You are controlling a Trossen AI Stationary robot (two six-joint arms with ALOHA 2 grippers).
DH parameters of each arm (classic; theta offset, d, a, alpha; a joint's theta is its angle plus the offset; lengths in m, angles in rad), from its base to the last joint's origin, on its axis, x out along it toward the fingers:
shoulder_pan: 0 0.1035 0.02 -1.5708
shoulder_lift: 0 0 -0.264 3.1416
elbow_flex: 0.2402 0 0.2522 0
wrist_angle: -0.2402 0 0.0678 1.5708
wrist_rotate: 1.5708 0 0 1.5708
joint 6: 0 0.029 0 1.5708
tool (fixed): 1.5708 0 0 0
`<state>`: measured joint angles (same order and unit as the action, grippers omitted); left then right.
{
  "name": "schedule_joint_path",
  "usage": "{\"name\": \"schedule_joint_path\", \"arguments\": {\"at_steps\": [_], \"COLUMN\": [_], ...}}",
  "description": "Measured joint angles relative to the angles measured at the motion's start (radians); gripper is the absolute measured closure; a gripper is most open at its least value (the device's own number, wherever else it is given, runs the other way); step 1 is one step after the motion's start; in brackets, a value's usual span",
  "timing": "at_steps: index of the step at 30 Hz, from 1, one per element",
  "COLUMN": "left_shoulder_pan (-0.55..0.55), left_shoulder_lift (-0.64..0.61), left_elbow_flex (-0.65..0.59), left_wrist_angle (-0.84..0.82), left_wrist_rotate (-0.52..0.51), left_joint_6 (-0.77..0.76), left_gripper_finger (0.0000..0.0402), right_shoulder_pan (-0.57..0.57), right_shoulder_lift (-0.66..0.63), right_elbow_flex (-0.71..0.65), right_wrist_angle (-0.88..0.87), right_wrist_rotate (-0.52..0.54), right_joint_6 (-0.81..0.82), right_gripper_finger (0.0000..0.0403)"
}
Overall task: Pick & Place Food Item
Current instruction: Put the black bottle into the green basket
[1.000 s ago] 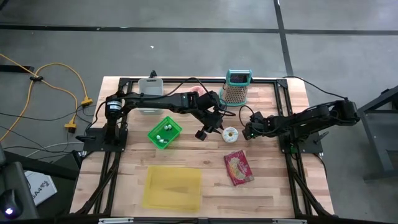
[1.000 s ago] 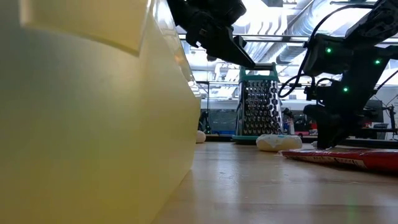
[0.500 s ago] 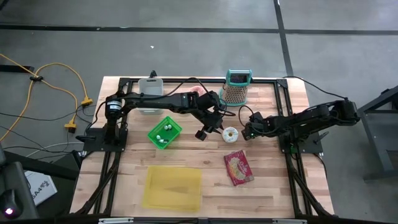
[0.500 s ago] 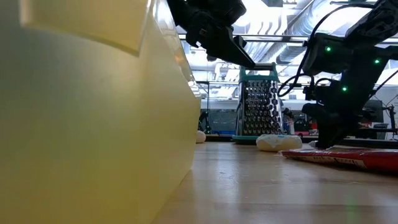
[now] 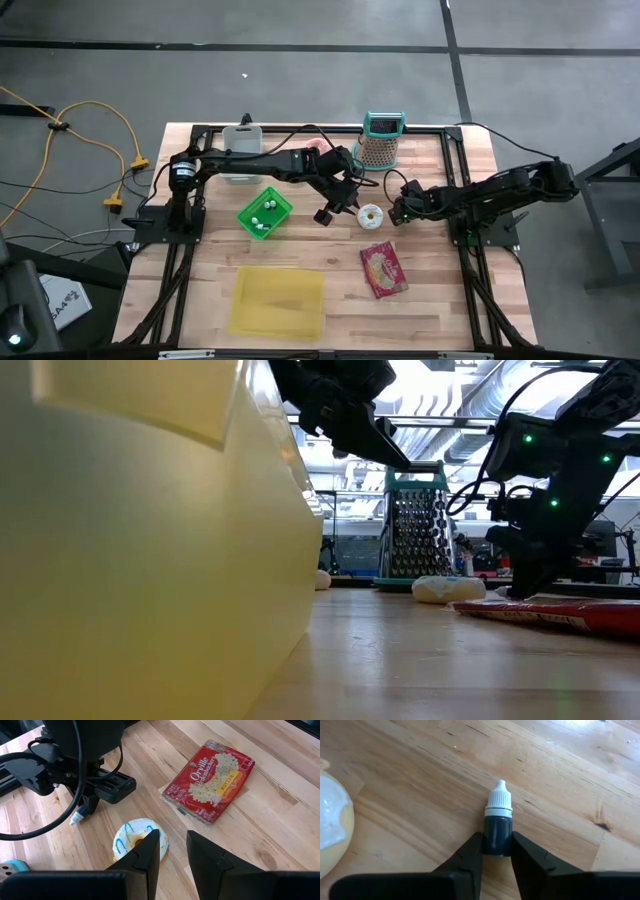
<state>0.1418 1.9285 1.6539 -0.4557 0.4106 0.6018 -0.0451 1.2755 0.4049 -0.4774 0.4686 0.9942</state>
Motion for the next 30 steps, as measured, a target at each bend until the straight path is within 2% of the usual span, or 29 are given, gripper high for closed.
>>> {"name": "schedule_joint_path", "arguments": {"at_steps": [8,19,30], "left_shoulder_pan": [0.000,0.000,0.000], "left_shoulder_lift": [0.000,0.000,0.000], "left_elbow_flex": [0.000,0.000,0.000], "left_wrist_angle": [0.000,0.000,0.000], "left_wrist_rotate": [0.000,0.000,0.032], "left_joint_6": [0.000,-0.024,0.049], "left_gripper_finger": [0.0311,0.0311,0.0311], "right_shoulder_pan": [0.044,0.130,0.233], "right_shoulder_lift": [-0.024,-0.147,-0.228], "right_elbow_flex": [-0.004,-0.004,-0.002], "right_wrist_angle": [0.009,0.037,0.266], "right_wrist_rotate": [-0.006,-0.009,-0.072], "right_joint_6": [-0.023,-0.030,-0.059], "right_gripper_finger": [0.0328,0.0328,0.0329]}}
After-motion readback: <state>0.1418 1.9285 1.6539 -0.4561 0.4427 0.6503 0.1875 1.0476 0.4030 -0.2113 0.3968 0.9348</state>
